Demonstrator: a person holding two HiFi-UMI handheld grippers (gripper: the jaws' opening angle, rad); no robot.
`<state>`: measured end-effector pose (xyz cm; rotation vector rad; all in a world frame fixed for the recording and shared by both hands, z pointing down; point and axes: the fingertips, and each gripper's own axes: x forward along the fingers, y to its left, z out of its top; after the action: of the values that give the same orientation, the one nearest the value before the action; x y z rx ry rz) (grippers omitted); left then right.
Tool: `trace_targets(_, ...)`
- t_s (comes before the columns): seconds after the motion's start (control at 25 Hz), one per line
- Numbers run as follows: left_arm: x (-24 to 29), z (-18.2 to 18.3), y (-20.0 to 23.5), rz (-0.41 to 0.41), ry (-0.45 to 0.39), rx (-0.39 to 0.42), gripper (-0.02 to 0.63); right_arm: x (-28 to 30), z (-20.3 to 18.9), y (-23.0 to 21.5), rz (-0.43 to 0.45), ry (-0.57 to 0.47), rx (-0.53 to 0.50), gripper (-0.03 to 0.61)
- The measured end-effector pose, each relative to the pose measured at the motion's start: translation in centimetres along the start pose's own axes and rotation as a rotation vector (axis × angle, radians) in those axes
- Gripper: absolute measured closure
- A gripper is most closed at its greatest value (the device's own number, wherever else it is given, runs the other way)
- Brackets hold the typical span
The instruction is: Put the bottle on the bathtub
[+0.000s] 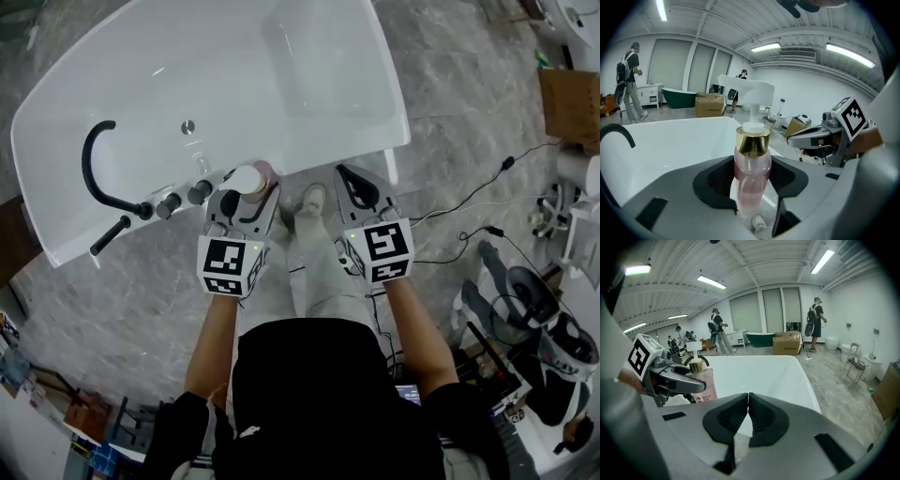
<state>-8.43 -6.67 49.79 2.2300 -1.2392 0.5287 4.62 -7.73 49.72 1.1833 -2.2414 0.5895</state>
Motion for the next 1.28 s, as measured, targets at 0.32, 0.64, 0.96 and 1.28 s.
trace_targets(0.32,4.8,-2.1,0.3,0.006,0.019,0.018,0.39,2.7,-2.7,-0.9,0.043,0.031,-0.004,0.555)
trace_targets(0.64,7.0,-4.4,0.4,0.032,0.043,0.035,0.39,3.4,-4.5,-1.1,0.06,0.048,0.009,0.555)
trace_targets(0.96,8.8,-4.9,-0.1,0.071,0.039,0.035,0.39,3.8,-5.8,-2.9,0.075,0.072,-0.004,0.555)
trace_targets(1.28,8.1,-5.5,1.3,0.099,0.004,0.044,0.389,5.2,-6.7,-1.1,0.082,0.089,-0.013,0.555)
